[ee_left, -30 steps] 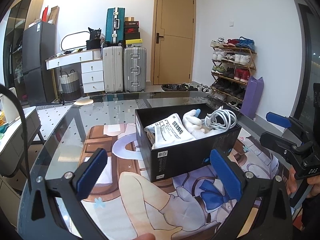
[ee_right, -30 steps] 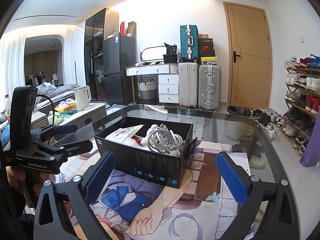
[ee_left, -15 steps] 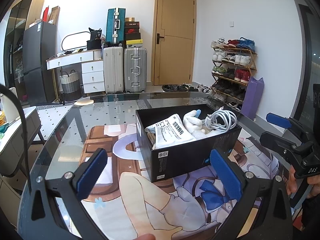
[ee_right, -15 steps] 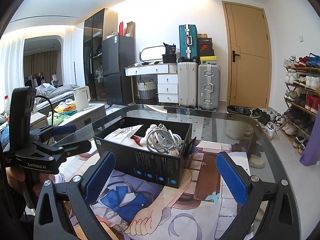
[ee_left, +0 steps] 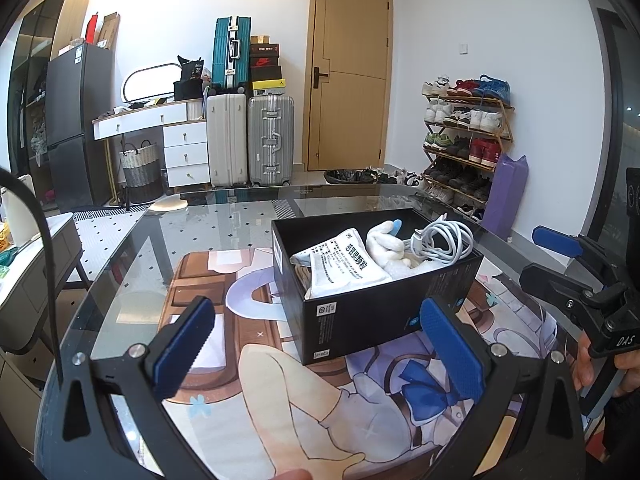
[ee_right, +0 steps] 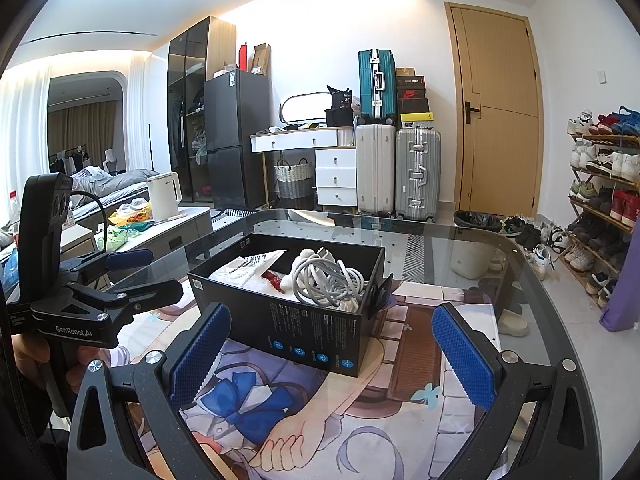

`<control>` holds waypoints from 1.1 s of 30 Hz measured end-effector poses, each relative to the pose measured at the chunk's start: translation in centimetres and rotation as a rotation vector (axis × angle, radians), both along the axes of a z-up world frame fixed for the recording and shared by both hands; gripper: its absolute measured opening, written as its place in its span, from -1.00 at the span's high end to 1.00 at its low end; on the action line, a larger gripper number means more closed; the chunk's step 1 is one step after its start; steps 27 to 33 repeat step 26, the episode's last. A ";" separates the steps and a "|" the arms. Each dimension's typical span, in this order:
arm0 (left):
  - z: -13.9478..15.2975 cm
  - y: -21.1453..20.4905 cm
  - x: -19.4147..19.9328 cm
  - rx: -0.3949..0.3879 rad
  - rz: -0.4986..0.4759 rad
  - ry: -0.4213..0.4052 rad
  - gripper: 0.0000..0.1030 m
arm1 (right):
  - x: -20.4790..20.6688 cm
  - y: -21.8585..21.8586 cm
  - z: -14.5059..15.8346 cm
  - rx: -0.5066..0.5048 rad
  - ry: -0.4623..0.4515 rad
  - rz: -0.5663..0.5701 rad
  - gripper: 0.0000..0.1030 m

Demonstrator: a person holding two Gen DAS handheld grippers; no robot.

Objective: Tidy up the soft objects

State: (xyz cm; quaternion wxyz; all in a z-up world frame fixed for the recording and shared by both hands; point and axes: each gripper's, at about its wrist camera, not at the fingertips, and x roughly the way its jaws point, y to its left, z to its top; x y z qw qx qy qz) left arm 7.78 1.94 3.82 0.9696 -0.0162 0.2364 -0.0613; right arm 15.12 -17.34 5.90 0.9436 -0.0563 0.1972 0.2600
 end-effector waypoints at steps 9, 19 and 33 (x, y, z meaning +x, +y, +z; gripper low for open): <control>0.0 0.0 0.0 -0.001 -0.001 -0.001 -1.00 | 0.0 0.0 0.0 -0.001 -0.001 0.000 -0.99; 0.2 0.0 -0.1 -0.002 -0.001 -0.007 -1.00 | -0.1 0.0 0.0 0.001 -0.004 0.000 -0.99; 0.3 -0.1 -0.1 -0.002 -0.002 -0.007 -1.00 | -0.1 -0.1 -0.1 0.000 -0.001 -0.001 -0.99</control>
